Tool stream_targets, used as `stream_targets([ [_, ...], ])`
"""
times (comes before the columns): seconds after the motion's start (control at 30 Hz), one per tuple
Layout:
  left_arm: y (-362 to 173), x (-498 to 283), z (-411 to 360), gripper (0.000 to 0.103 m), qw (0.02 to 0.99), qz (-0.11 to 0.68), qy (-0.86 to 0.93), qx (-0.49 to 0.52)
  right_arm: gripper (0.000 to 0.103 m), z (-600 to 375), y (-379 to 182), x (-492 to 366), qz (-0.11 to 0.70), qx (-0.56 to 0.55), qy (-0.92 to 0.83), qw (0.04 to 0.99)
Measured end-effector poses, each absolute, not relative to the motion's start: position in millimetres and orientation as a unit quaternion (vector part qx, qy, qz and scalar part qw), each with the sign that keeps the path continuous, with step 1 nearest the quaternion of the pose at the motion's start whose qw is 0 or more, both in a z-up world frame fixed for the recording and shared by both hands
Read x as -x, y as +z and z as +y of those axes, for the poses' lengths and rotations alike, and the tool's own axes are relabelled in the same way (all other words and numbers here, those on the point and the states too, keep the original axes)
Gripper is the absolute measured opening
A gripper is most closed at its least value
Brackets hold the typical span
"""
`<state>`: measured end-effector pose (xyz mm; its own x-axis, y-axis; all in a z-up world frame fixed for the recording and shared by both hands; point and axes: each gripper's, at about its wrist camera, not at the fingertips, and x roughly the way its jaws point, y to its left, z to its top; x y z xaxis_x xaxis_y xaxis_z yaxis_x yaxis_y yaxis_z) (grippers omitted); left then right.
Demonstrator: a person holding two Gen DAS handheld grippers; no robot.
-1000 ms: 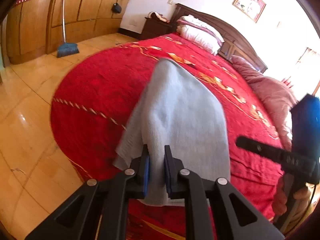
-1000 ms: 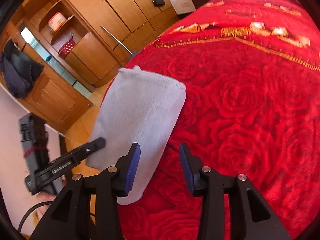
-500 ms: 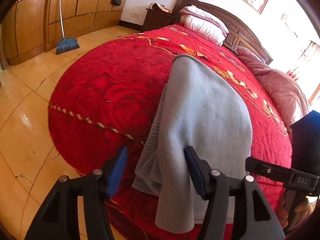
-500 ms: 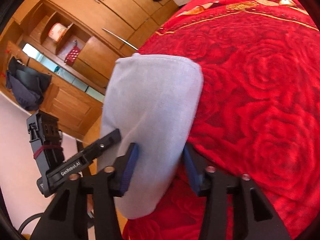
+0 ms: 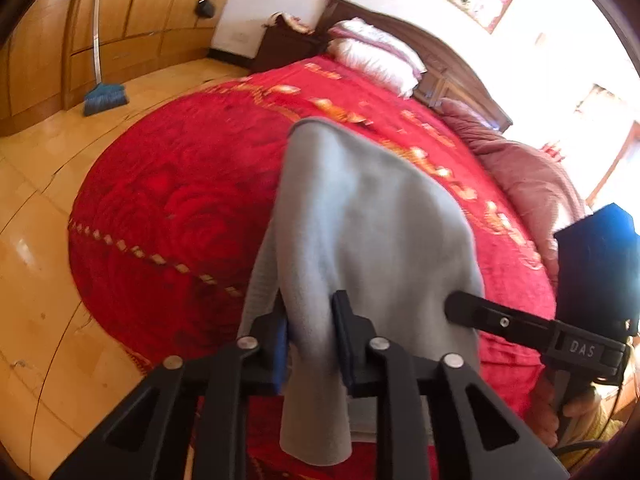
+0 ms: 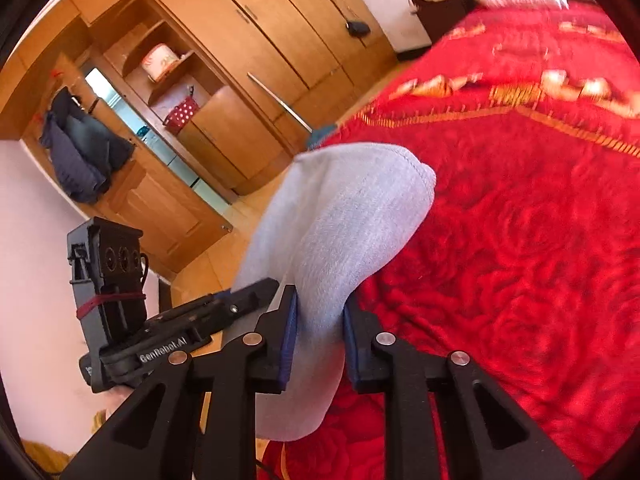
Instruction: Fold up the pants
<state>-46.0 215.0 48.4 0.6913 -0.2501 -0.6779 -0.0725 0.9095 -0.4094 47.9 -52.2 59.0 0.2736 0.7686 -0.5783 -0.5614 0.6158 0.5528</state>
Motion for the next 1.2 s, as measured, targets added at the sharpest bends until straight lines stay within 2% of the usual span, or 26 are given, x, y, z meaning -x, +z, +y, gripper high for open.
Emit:
stream_targets([
  [0.3,79.2,34.4,149.8,0.019,0.901,0.37,-0.121,0.192,0.021,-127.2,103.8,-44.1,0.386,-0.114,0.373,0.836],
  [0.57,95.4,-7.3,61.5,0.019,0.894,0.368,-0.198,0.164,0.021,-216.8,115.1,-53.3,0.364,-0.129,0.311,0.869],
  [0.8,97.4,-48.9,-18.9,0.019,0.878,0.38,-0.253,0.141,0.021,-290.3,94.1,-85.2,0.389,-0.163,0.265,0.867],
  [1.07,63.0,-90.2,-84.0,0.019,0.86,0.422,-0.263,0.115,0.025,-335.8,38.2,-106.8,0.441,-0.171,0.195,0.859],
  [1.17,45.7,-100.6,-91.2,0.033,0.862,0.436,-0.241,0.095,0.032,-340.5,30.8,-102.4,0.44,-0.176,0.179,0.862],
  [1.2,41.7,-99.4,-91.4,0.041,0.862,0.438,-0.237,0.09,0.033,-341.4,31.7,-101.0,0.44,-0.177,0.174,0.863],
])
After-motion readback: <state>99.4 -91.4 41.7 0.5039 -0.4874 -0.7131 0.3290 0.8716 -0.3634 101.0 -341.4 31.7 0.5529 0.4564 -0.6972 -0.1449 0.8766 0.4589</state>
